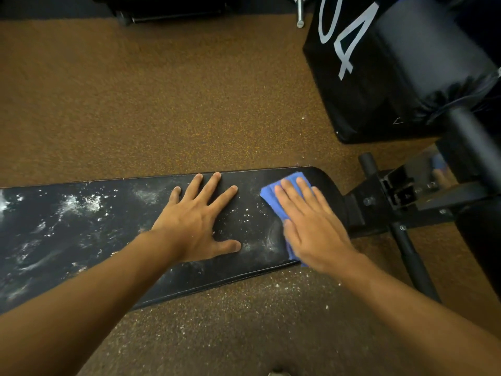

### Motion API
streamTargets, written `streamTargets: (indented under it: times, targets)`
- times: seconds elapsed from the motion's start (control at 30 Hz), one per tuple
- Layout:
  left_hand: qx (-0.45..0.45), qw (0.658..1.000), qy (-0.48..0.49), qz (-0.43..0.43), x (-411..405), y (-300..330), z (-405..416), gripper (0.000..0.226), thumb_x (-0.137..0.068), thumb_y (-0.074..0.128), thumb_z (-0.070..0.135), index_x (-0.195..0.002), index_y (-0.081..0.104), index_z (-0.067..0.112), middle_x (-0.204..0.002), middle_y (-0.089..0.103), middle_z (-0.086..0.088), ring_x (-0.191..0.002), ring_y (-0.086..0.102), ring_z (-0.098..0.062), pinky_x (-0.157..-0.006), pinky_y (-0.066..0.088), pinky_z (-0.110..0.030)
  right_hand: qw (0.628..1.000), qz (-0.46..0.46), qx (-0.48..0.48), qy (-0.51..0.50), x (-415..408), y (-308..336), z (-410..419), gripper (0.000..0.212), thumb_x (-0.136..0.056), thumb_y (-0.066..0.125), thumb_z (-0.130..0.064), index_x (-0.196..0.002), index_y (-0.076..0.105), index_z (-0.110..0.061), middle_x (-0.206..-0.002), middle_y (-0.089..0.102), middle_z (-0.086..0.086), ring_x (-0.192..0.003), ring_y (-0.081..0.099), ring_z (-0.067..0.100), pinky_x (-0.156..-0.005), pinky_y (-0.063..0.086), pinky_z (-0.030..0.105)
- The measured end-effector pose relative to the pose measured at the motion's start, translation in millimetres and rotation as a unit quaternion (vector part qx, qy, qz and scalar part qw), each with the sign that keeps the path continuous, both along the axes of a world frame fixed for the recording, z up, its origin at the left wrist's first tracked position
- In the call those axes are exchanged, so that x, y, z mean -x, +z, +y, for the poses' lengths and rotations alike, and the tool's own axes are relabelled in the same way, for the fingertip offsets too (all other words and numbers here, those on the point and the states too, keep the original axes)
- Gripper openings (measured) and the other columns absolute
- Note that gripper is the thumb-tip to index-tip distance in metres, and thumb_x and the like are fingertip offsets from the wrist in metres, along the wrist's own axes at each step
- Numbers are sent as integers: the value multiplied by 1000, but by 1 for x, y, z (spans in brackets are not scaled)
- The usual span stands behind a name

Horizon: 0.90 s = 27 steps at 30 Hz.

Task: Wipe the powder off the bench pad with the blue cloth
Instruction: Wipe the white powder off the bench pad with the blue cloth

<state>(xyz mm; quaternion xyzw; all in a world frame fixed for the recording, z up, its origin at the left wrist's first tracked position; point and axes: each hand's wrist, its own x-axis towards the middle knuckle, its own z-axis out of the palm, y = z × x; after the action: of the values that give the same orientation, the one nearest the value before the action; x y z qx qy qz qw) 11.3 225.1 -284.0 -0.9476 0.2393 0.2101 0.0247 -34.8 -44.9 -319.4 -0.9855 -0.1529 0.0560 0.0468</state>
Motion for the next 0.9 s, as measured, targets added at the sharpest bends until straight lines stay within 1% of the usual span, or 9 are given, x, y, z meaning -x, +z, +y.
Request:
streamTargets:
  times: [0.1,0.2,0.3,0.37,0.43,0.63,0.7,0.83,0.9]
  targets:
    - [10,1000,26,-10,5,5,10,115,-64,21,102,-157,-15,43,-168,-20,0,-155,-11,-31,-122,13,-62,996,-8,11,-85,-24,-1,-15,67,-96,23,-35,-161,20,-17,-168,18,3,-156,8,28,-125,13,50]
    - [-21,999,44,-10,8,7,25,120,-58,20,104,-155,-17,45,-168,-20,-1,-155,-9,-32,-121,18,-62,985,-17,-2,-169,-56,-5,12,71,-93,16,-38,-160,19,-14,-168,19,5,-155,10,34,-124,11,53]
    - [-26,998,58,5,10,5,31,121,-55,24,104,-153,-20,49,-168,-22,1,-155,-10,-33,-120,21,-63,995,-22,1,-99,-38,-6,29,67,-97,20,-35,-161,18,-14,-169,17,4,-155,8,33,-124,11,53]
    - [-23,998,61,8,11,4,31,121,-55,24,105,-153,-20,49,-167,-23,2,-155,-10,-32,-119,22,-63,1000,-9,0,-24,-12,-3,20,64,-101,22,-34,-161,14,-15,-170,11,2,-156,2,27,-125,10,51]
    - [-26,998,61,12,10,4,30,121,-55,25,104,-152,-22,49,-167,-25,2,-155,-12,-32,-120,21,-63,1000,8,-6,-1,1,1,0,64,-101,23,-34,-162,13,-18,-170,9,-1,-156,-3,22,-126,9,48]
    - [-29,998,61,12,11,2,30,121,-55,24,104,-153,-21,49,-167,-24,3,-155,-12,-32,-119,21,-64,986,-17,-6,-166,-55,-5,11,71,-93,18,-38,-160,20,-16,-168,19,2,-155,10,33,-124,11,52]
    - [-26,998,64,9,11,2,30,122,-53,24,105,-153,-19,49,-168,-22,3,-155,-11,-32,-119,22,-64,991,-19,-13,-133,-57,-4,34,70,-93,18,-37,-160,20,-16,-168,20,2,-154,10,34,-124,11,54]
    - [-25,997,67,10,10,1,30,122,-54,26,105,-153,-18,50,-168,-21,4,-155,-10,-32,-119,22,-64,1000,-7,1,12,-10,0,25,64,-100,23,-33,-161,18,-15,-169,16,1,-156,5,27,-125,13,51]
    - [-25,997,66,10,10,2,30,121,-55,27,105,-153,-19,50,-168,-21,4,-155,-11,-32,-119,21,-64,1000,-3,2,13,-2,2,3,64,-99,25,-33,-161,20,-17,-169,17,0,-156,5,24,-125,14,49]
